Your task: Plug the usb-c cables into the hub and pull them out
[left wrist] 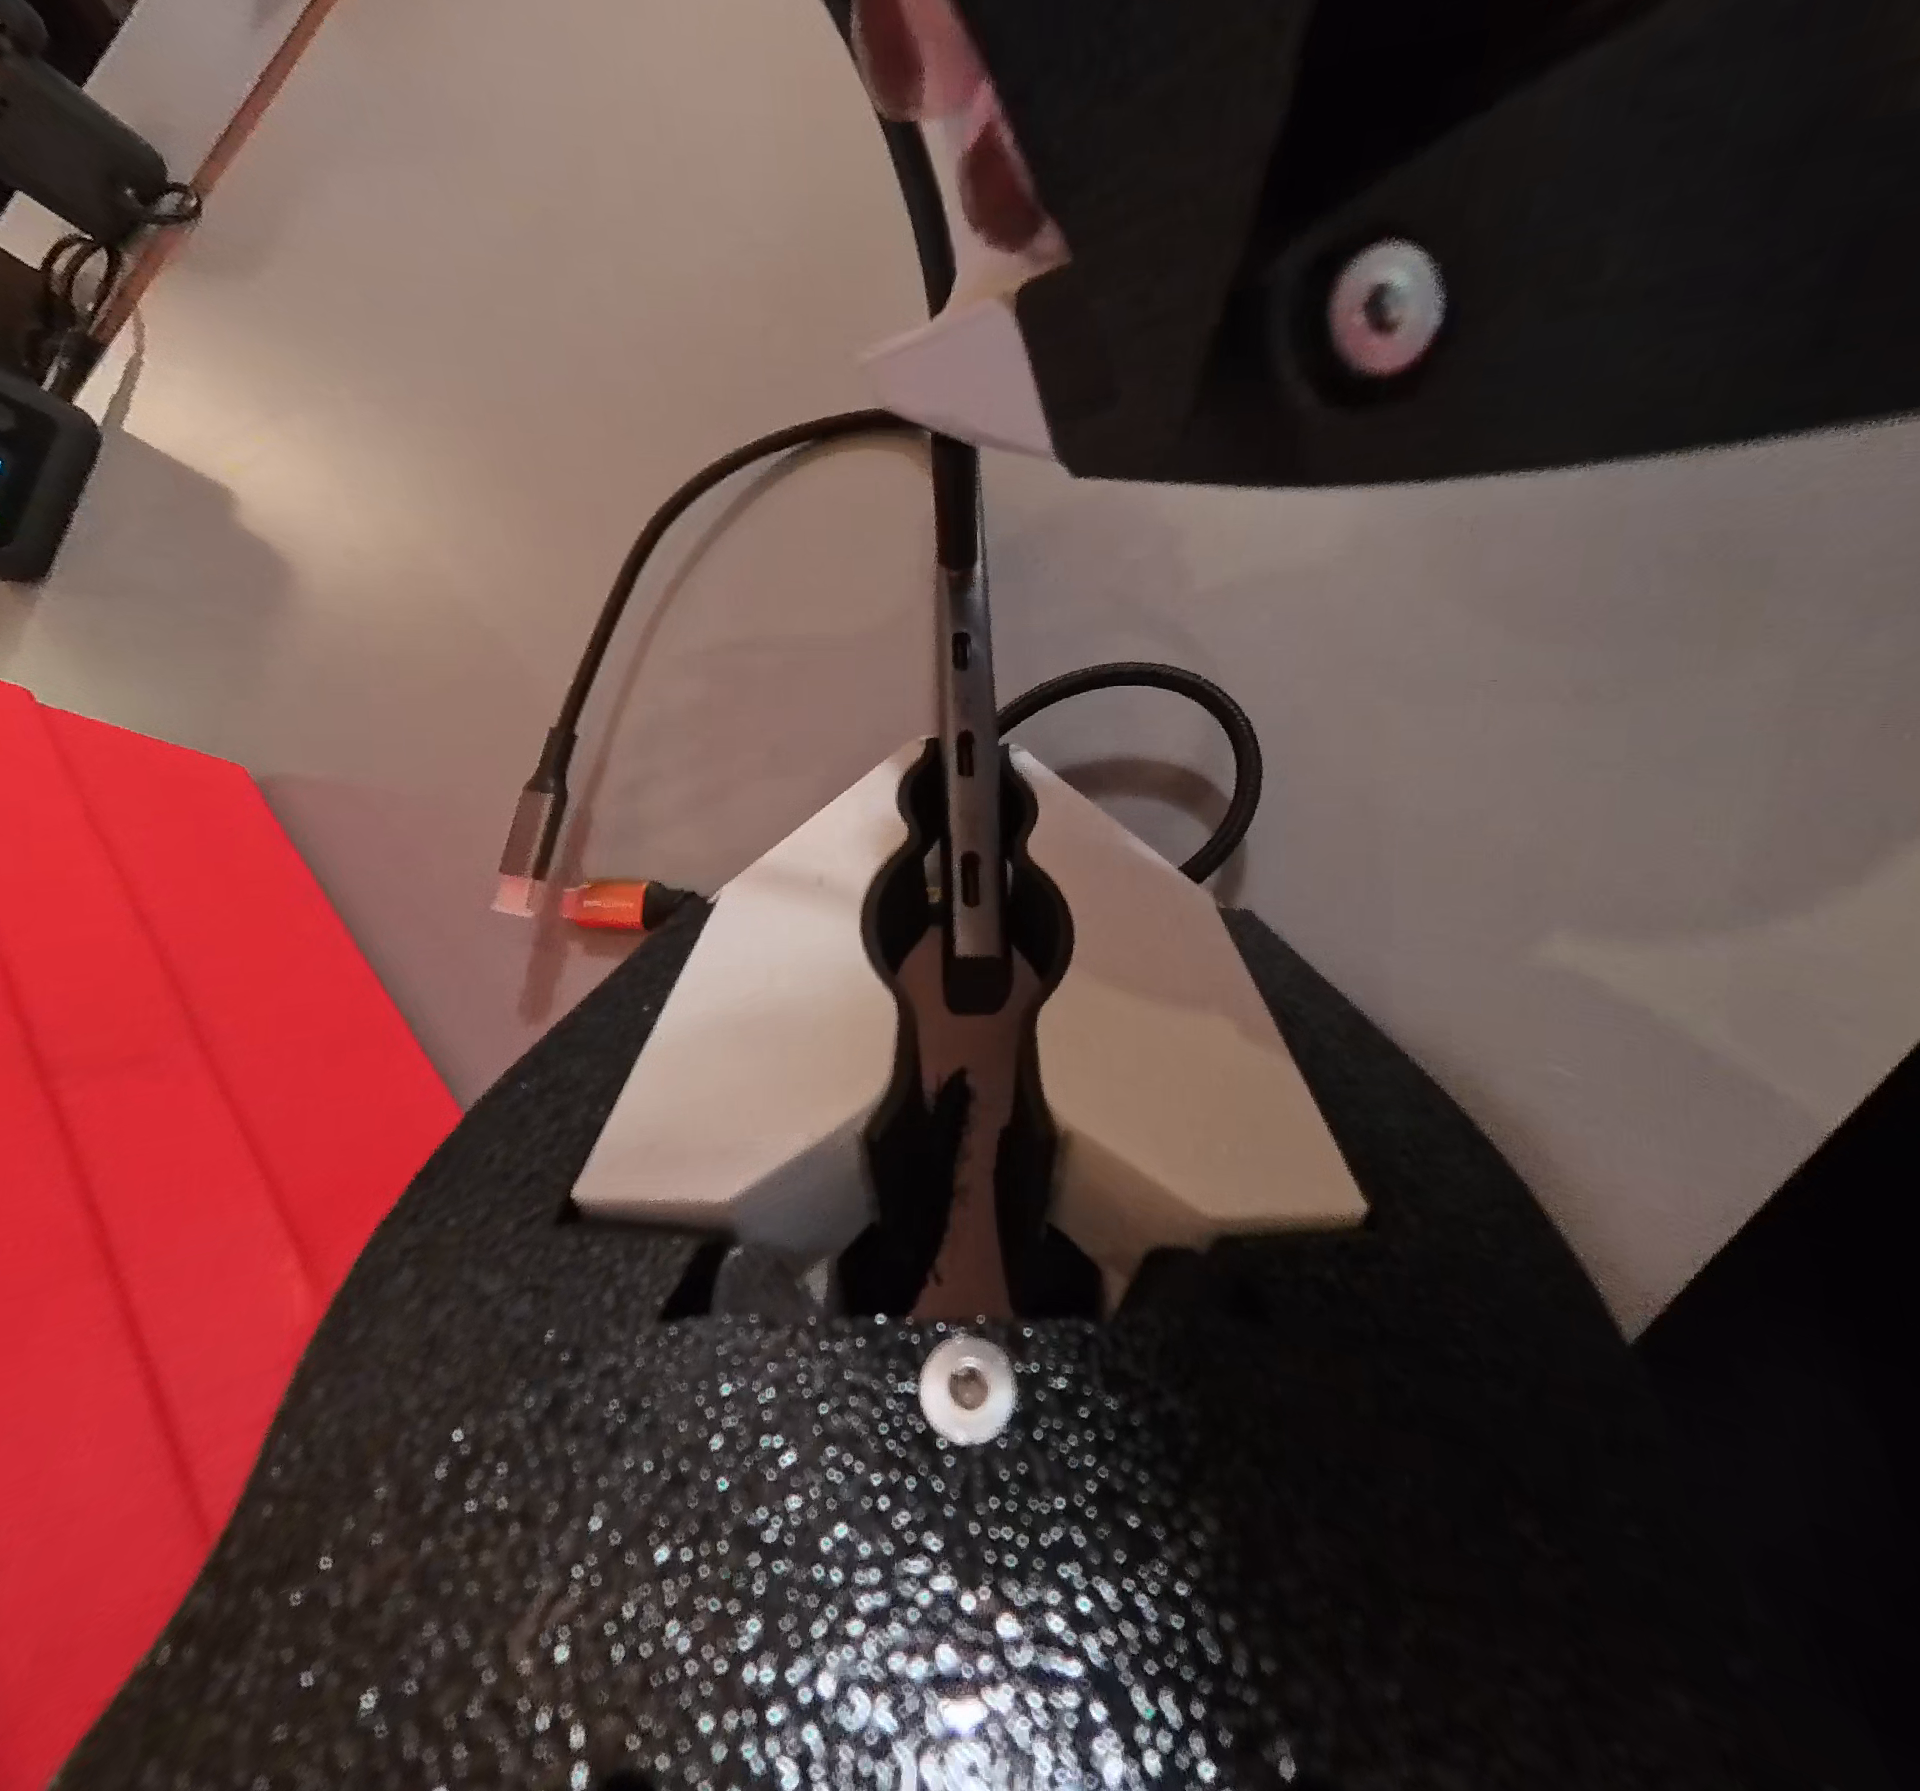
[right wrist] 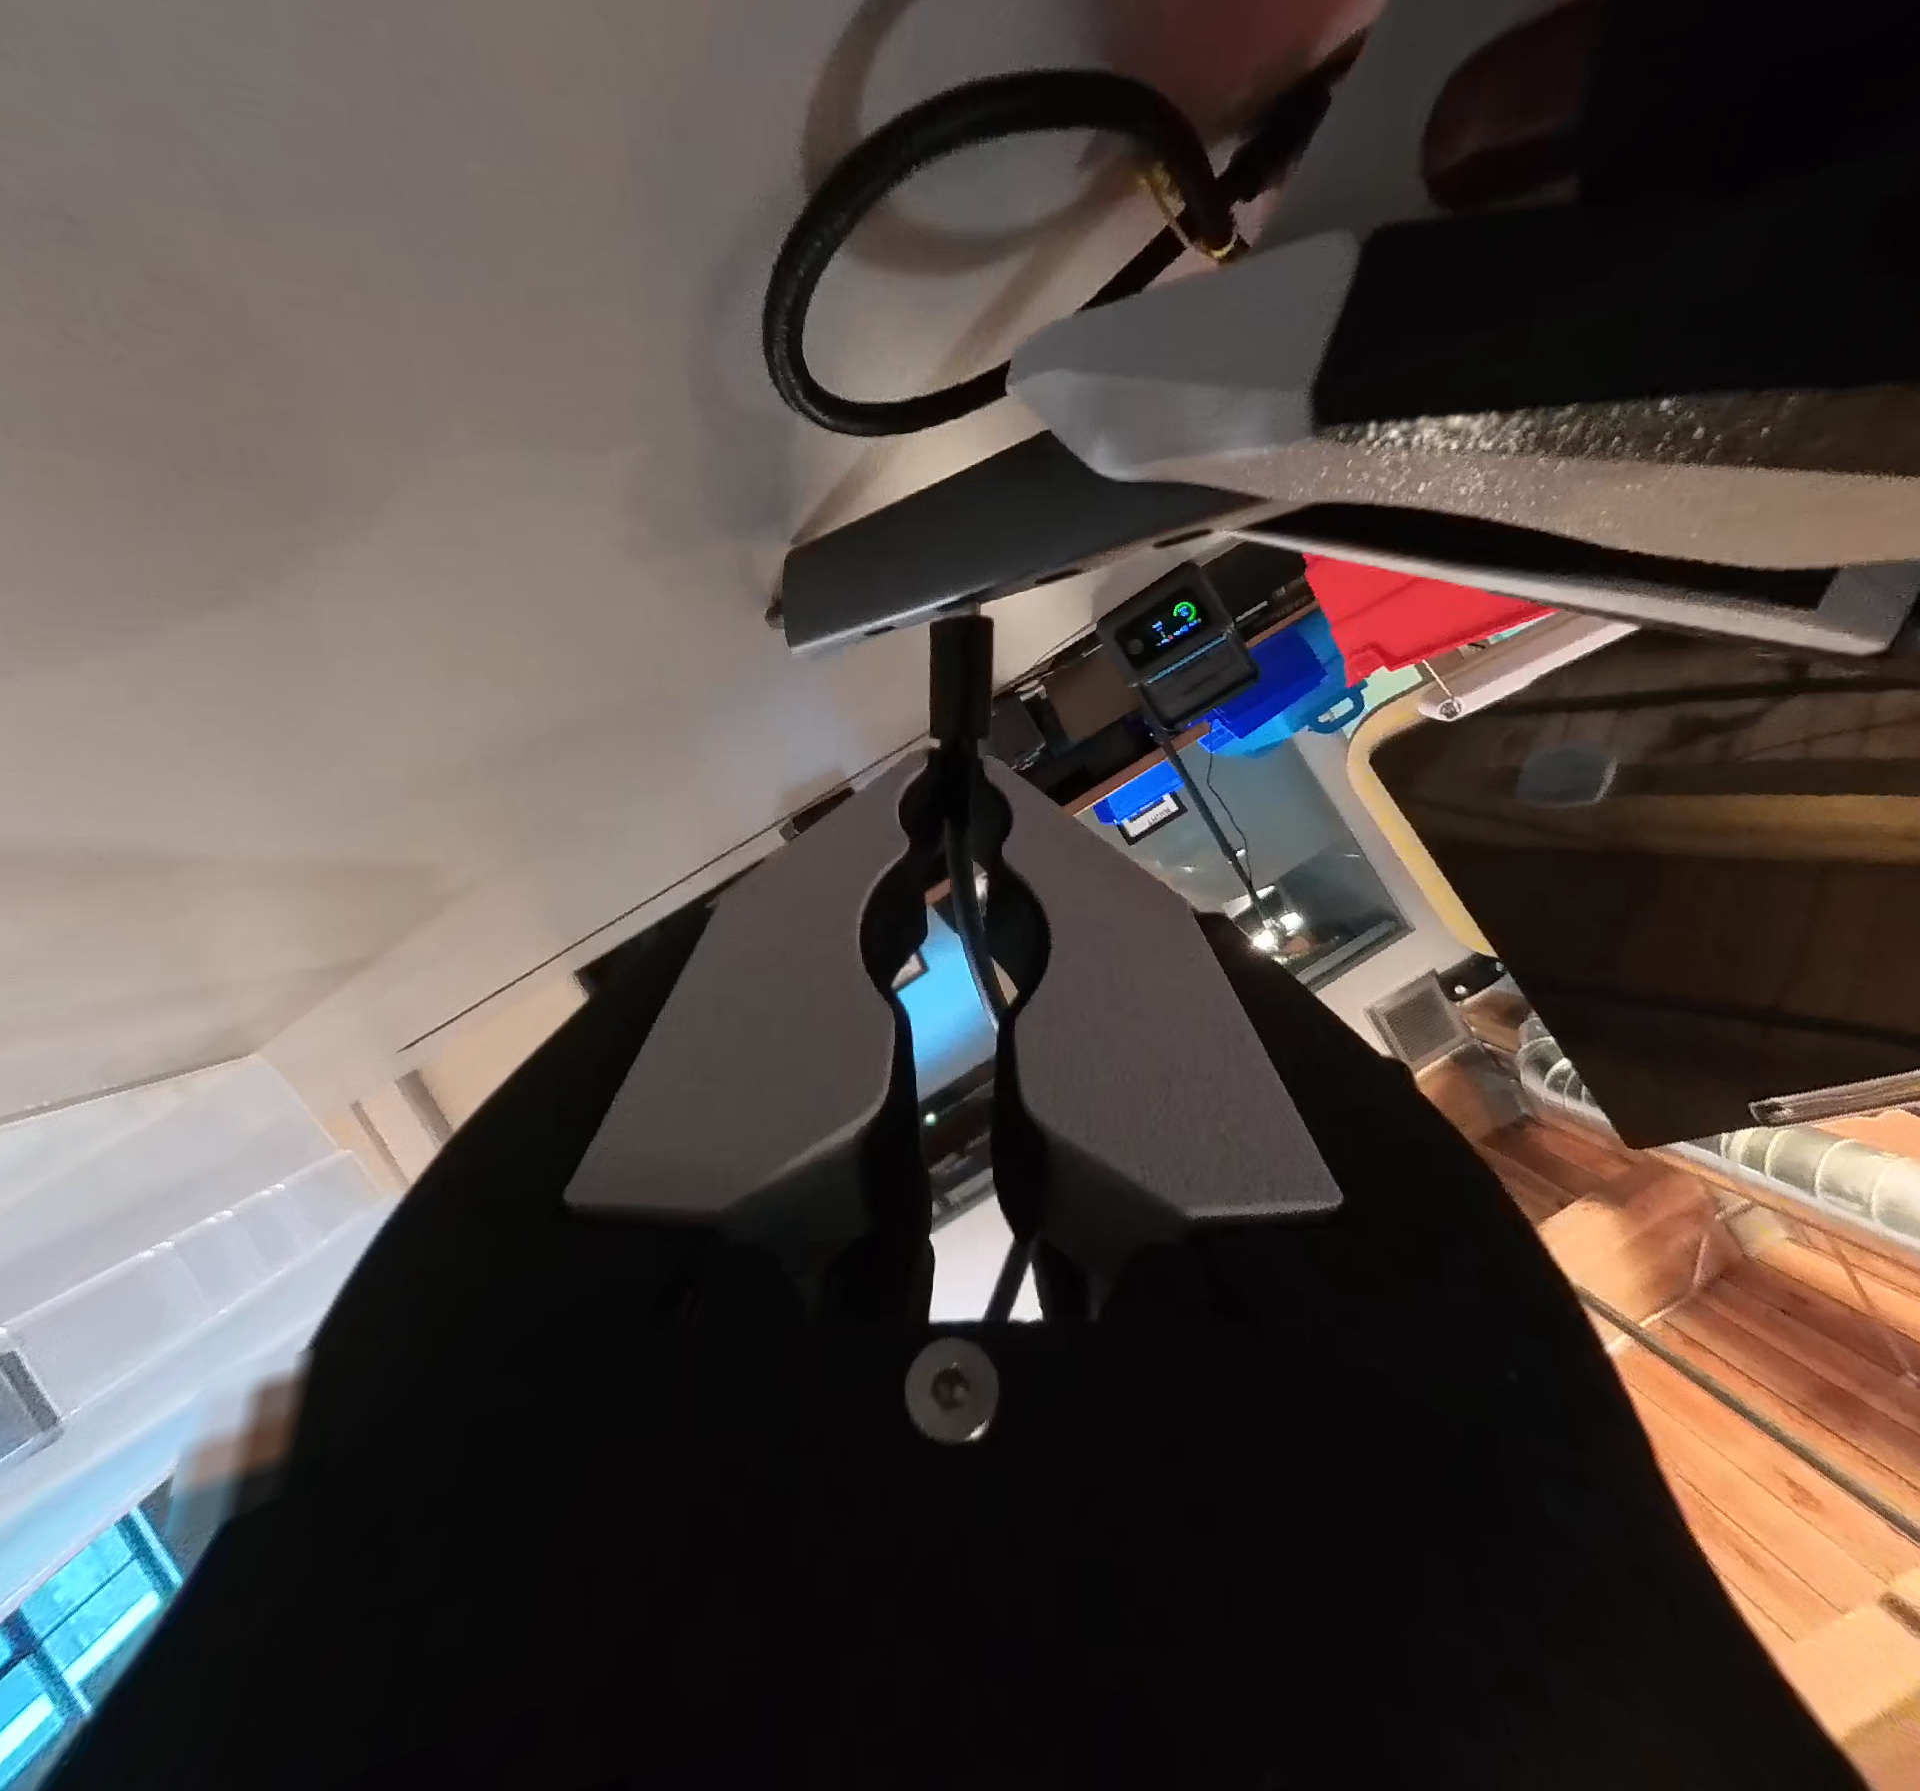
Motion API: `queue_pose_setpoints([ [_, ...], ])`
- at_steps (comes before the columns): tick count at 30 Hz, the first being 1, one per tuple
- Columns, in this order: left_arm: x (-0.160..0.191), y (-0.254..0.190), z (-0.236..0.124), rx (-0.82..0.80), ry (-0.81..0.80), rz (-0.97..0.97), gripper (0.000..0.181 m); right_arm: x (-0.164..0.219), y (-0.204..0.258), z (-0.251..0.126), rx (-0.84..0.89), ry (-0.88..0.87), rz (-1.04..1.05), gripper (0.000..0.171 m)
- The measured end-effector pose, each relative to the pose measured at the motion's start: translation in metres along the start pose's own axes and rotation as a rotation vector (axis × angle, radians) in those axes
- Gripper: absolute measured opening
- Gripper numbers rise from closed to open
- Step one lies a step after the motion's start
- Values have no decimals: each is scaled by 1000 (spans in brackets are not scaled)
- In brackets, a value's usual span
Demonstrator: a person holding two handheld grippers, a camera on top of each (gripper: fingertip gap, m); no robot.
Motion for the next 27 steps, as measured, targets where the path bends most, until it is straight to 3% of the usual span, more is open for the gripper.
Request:
queue_pose_setpoints([
  [10, 2, 0, 1, 20, -21, -49, 7, -4, -1, 0, 14, 15, 81, 1],
  [13, -4, 12, -1, -26, -99, -72, 7, 3, -7, 0, 46, -33, 382, 11],
  [16, -20, 44, -15, -189, -208, -89, 7, 18, -33, -21, 200, -110, 786, 13],
  [19, -27, 61, -28, -287, -285, -108, 7, 3, -56, -53, 349, -346, 1027, 16],
  [22, -25, 71, -32, -390, -296, -66, 7, -34, -46, -52, 183, -538, 1250, 22],
  [27, -19, 77, -32, -427, -272, -42, 7, -72, -23, -23, -118, -623, 1490, 37],
])
Point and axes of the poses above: each gripper's, where its closed fingertips meet, z out along the fingers, x out of its underside, y = z × x across the jaws, the point moved 2 cm from there along -z, back along the fingers, and after that the axes turned 8 degrees about -y, right-handed, at the moved point
